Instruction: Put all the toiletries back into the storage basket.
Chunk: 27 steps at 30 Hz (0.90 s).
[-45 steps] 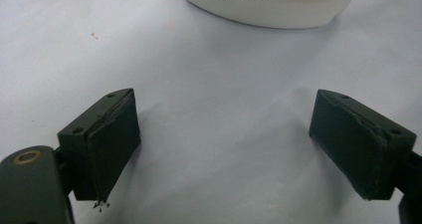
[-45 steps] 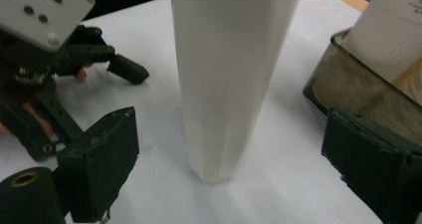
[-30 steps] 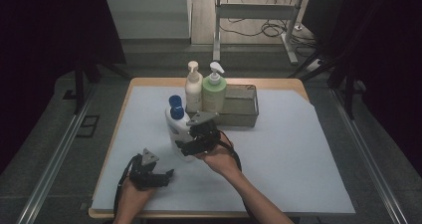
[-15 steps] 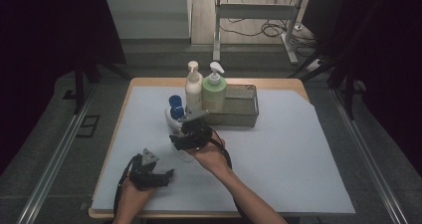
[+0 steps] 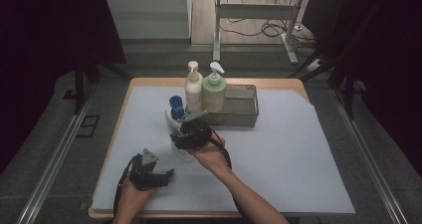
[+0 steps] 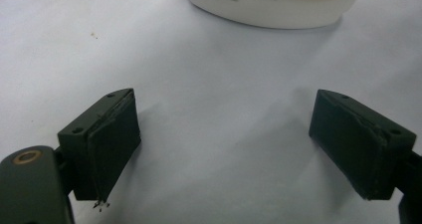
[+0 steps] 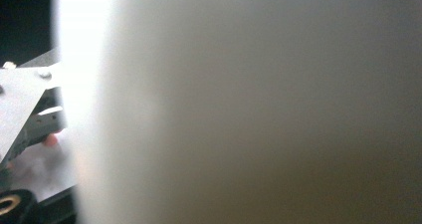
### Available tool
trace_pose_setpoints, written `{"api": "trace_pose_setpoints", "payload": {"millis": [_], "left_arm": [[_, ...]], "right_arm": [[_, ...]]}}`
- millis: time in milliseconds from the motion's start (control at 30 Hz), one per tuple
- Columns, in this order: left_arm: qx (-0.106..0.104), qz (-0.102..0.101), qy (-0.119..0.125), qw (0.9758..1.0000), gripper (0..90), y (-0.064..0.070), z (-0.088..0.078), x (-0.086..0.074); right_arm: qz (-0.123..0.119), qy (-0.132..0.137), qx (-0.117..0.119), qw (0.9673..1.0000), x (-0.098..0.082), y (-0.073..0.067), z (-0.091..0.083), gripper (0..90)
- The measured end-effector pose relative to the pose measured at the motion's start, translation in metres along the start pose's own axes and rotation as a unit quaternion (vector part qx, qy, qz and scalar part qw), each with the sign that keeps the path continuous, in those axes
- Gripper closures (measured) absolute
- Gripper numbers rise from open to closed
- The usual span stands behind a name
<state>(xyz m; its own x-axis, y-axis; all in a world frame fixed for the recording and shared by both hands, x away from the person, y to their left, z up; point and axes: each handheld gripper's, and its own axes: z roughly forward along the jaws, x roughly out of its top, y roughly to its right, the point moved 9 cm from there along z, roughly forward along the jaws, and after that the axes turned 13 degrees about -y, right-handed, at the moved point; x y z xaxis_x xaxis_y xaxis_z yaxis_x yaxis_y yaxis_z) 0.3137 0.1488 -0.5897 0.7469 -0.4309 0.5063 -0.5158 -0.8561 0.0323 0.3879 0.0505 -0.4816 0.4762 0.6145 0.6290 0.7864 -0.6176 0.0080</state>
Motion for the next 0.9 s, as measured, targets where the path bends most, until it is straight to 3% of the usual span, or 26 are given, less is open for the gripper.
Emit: {"api": "trace_pose_setpoints", "payload": {"millis": [433,900], "left_arm": [[0.0,-0.002,0.001,1.0,12.1,0.0,0.0,0.0],[0.0,-0.001,0.0,1.0,12.1,0.0,0.0,0.0]], "right_arm": [[-0.014,-0.001,0.004,0.9999,-0.005,0.004,-0.026,40.0],[-0.009,0.005,-0.001,1.0,-0.018,0.024,-0.062,40.1]]}}
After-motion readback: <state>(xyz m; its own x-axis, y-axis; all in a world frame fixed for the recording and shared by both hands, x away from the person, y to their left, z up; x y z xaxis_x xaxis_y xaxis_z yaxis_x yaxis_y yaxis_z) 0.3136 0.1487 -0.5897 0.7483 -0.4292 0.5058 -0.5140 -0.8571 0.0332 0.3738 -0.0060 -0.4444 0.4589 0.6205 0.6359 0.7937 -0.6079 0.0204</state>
